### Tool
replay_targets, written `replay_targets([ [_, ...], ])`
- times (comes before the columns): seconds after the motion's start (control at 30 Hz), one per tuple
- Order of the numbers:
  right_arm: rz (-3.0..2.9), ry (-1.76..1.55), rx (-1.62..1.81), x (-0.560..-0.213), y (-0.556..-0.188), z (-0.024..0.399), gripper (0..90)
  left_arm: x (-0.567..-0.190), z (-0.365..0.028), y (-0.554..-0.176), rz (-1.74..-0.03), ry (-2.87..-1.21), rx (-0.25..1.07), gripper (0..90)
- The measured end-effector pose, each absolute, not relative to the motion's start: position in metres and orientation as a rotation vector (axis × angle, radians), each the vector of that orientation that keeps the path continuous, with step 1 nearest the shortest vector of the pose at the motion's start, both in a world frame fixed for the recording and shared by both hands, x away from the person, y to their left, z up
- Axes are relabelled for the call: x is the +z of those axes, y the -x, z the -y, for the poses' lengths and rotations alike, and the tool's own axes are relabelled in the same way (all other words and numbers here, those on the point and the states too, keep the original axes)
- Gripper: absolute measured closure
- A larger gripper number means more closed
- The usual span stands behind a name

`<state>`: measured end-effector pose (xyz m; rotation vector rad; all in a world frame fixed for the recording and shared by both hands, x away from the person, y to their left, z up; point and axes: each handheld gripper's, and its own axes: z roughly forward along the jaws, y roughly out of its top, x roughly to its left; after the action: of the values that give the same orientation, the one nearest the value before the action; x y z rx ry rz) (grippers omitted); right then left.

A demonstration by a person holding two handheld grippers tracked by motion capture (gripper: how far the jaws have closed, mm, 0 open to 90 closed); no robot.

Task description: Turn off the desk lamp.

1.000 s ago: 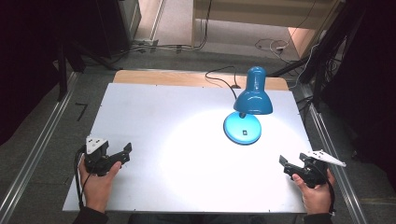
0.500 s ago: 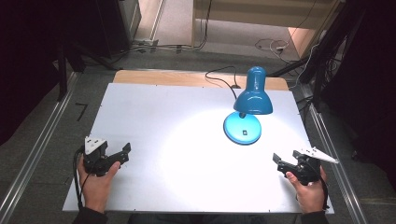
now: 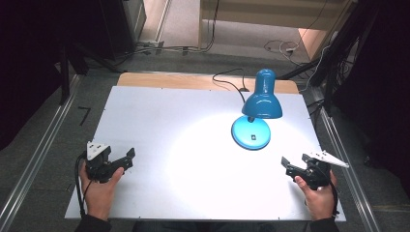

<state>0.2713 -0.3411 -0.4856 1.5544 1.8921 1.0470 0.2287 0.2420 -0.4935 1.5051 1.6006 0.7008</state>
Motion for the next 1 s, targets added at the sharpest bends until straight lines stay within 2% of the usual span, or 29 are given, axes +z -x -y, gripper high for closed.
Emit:
replay_targets([
  [1.0, -1.927, -1.523, 1.049, -0.484, -0.282, 0.323, 13.9, -0.494, -0.241, -0.229, -1.6, -1.504, 0.696, 15.1],
])
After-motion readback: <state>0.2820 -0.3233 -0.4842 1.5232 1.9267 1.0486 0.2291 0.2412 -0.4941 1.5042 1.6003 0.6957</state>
